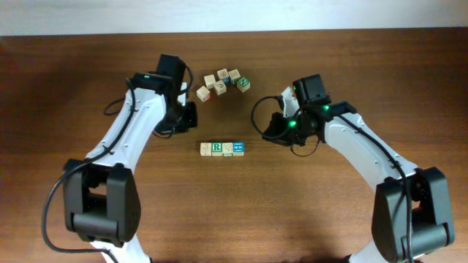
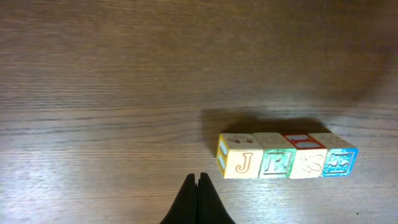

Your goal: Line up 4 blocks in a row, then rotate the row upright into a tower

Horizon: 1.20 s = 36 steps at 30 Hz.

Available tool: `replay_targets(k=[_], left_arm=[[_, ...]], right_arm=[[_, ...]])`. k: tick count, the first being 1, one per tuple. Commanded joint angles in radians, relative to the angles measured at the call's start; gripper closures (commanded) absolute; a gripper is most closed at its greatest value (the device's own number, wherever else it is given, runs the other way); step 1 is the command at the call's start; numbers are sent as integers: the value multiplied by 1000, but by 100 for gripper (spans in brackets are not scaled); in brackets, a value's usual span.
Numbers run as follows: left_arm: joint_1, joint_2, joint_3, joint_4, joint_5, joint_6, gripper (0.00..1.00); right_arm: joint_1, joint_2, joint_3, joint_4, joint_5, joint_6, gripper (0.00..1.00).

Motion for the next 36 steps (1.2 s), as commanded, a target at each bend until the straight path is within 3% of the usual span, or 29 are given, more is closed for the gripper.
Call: replay_targets(k=[1, 7, 23, 30, 36], left_arm=[[-21, 18, -30, 20, 10, -6, 100], [-21, 18, -72, 71, 10, -34, 100], [-21, 18, -87, 43, 16, -42, 100], [-21, 18, -199, 139, 23, -39, 100], [-21, 18, -226, 159, 134, 82, 100]], right_arm=[[6, 18, -18, 17, 16, 21, 96], [38, 135, -18, 46, 13, 50, 96], [38, 148, -18, 65, 26, 46, 96], [60, 148, -18, 74, 19, 20, 96], [66, 148, -18, 96, -23, 11, 96]])
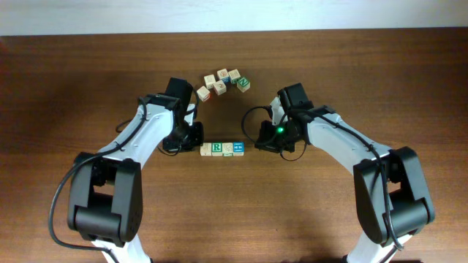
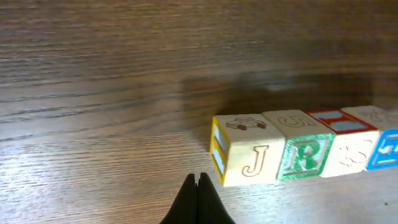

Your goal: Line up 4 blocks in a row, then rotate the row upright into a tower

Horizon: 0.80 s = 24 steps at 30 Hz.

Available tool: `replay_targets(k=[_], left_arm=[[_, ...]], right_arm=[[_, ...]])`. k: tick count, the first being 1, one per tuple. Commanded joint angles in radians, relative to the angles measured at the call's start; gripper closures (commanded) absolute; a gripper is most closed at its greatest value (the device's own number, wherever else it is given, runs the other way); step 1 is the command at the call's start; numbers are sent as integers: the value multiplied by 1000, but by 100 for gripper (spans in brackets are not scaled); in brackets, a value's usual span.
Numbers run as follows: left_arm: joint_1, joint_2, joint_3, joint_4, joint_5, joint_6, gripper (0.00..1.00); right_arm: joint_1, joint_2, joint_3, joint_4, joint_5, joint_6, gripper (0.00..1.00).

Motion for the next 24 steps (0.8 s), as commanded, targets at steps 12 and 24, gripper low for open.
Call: replay_targets(k=[12, 24], left_arm=[[52, 12, -9, -6, 127, 168, 100], [79, 79, -19, 31, 162, 195, 100]], right_arm=[[-10, 76, -4, 60, -80, -6, 96], [37, 103, -4, 122, -41, 129, 96]])
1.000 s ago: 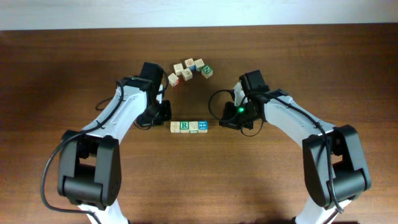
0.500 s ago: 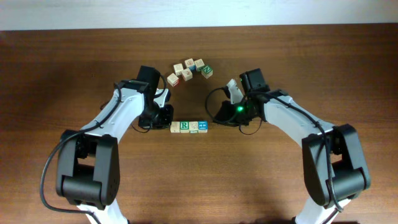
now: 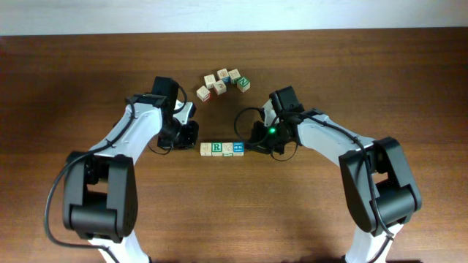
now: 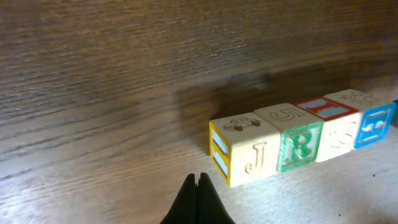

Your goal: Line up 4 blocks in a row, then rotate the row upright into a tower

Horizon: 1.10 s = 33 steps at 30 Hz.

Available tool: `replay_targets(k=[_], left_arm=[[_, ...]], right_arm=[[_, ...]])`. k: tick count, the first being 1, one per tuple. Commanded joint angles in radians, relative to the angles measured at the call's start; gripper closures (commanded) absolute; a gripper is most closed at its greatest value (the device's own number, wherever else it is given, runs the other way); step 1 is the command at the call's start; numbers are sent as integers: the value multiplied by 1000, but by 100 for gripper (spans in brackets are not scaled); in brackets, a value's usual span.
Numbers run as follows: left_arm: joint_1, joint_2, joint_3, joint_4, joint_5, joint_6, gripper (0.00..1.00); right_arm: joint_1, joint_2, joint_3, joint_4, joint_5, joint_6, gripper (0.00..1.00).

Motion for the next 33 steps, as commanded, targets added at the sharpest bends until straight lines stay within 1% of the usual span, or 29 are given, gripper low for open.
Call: replay_targets(k=[1, 4, 6, 14, 15, 18, 20, 33], left_arm=[[2, 76, -10, 19, 60, 21, 100], [3, 73, -6, 31, 79, 47, 100], [3, 73, 11, 30, 146, 91, 100], [19, 73, 27, 10, 145, 77, 100], [19, 73, 27, 10, 145, 60, 100], [19, 73, 27, 11, 145, 60, 100], [19, 73, 27, 14, 145, 29, 100], [19, 73, 27, 19, 145, 26, 100]], right_arm=[[5, 18, -3, 5, 19, 8, 96], [5, 18, -3, 5, 20, 4, 96], [5, 18, -3, 3, 19, 5, 96], [5, 18, -3, -1, 14, 5, 96], [5, 18, -3, -2, 14, 5, 96], [11, 18, -4, -11, 6, 5, 96], [11, 18, -4, -13, 5, 5, 96], [11, 18, -4, -17, 4, 5, 96]])
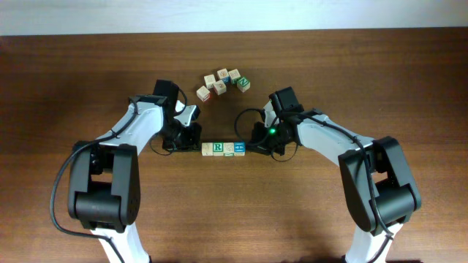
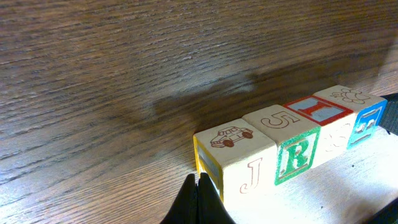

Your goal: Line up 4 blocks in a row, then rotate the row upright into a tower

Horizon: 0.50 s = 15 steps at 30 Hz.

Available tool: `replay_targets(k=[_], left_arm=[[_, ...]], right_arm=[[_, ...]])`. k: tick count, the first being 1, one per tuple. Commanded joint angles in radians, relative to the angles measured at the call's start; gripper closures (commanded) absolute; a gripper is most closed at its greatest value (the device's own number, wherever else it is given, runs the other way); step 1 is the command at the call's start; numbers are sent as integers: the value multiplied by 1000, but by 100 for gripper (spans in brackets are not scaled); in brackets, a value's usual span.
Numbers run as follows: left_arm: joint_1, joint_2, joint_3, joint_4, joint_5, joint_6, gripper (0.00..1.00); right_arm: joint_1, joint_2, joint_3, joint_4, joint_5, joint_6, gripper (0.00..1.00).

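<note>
A row of four letter blocks (image 1: 223, 148) lies mid-table. In the left wrist view it runs from the J block (image 2: 239, 163) through the green R block (image 2: 293, 149) and the red I block (image 2: 320, 111) to the blue block (image 2: 369, 118). My left gripper (image 2: 199, 182) is shut, its tips against the yellow left end of the J block; from overhead the left gripper (image 1: 196, 145) sits at the row's left end. My right gripper (image 1: 251, 146) is at the blue end, its jaws hidden under the wrist.
Several loose letter blocks (image 1: 224, 82) lie in a cluster behind the row, between the two arms. Bare wooden table (image 1: 234, 212) lies in front of the row and to both sides.
My left gripper has come closer to the J block and its shut tips now meet the block's yellow end. The row looks nearer and more slanted in the left wrist view. The right arm has barely moved.
Both grippers first stood back from the row, left one at upper left, right one at upper right. Then both were down near the row's two ends. Then the right one was at the blue end with the left a short gap away, and now the left touches the J block.
</note>
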Motion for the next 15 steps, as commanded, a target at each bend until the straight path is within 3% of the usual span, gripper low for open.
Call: replay_targets(k=[1, 15], left_arm=[[5, 3, 21, -1, 18, -13, 100], [-4, 3, 21, 6, 18, -13, 100]], right_arm=[[10, 14, -4, -8, -2, 2, 96], [24, 14, -4, 0, -53, -44, 96]])
